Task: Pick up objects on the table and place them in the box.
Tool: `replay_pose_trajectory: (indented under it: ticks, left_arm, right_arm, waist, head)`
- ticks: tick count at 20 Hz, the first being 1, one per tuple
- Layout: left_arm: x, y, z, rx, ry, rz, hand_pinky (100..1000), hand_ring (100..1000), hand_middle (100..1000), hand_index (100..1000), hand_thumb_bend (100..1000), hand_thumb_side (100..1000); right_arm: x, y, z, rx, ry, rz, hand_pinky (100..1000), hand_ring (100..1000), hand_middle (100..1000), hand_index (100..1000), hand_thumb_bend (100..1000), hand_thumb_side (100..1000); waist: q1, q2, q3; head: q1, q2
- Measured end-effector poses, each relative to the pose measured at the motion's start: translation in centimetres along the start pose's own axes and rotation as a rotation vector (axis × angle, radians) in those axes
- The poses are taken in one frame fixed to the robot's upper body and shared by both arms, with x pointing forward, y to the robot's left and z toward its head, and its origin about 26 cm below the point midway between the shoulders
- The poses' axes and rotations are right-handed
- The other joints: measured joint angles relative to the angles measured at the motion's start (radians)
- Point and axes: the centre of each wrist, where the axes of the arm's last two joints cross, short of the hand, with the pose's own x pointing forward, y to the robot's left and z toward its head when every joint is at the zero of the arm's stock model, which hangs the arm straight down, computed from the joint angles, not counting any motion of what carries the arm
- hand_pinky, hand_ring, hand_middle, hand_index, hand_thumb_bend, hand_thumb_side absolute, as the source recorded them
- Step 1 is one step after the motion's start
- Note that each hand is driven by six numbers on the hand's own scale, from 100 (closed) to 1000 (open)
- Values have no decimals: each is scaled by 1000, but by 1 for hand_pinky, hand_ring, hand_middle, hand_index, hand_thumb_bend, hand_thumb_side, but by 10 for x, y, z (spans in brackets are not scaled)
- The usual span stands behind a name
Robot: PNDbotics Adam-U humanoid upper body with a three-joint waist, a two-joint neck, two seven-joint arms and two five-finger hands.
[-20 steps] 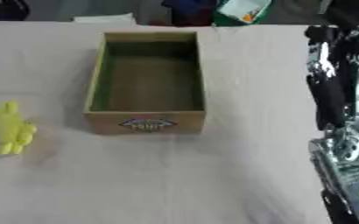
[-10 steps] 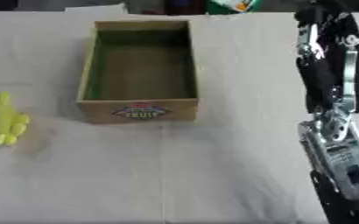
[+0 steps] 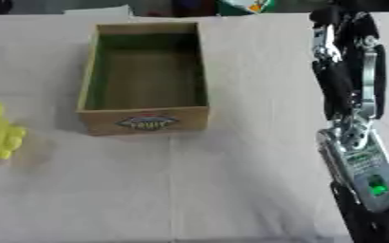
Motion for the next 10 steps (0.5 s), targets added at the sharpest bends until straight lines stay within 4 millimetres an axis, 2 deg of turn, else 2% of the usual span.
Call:
replay_pose_trajectory:
  ticks: [3,4,6,9,10]
  left_arm:
    - [-2,10,-9,-83,-53,-219,534,658,684,880,241,843]
    - [-2,12,-11,-128,-69,-284,563,703,734,914,315,945]
    - [-2,15,-14,-259,-95,-407,604,760,789,958,380,1000]
    - [-1,16,-20,-525,-121,-555,625,794,814,966,420,1000]
    - [0,16,-22,-612,-127,-593,625,802,817,962,483,1000]
  right_arm:
    - [0,-1,0,2,0,5,876,803,602,844,100,529]
    - [0,-1,0,3,0,6,875,802,603,844,100,532]
    - [0,-2,-1,6,-1,11,874,801,603,844,100,535]
    - [-1,-4,1,3,5,18,873,800,603,843,100,539]
    - [-1,-4,1,3,6,19,873,800,603,843,100,541]
  waist:
    - [2,-10,2]
    - [2,-14,4]
    - [4,-25,6]
    - [3,-45,8]
    - [3,-52,9]
  head:
    - [-1,0]
    - [-1,0]
    - [-1,0]
    - [-1,5]
    - [-1,9]
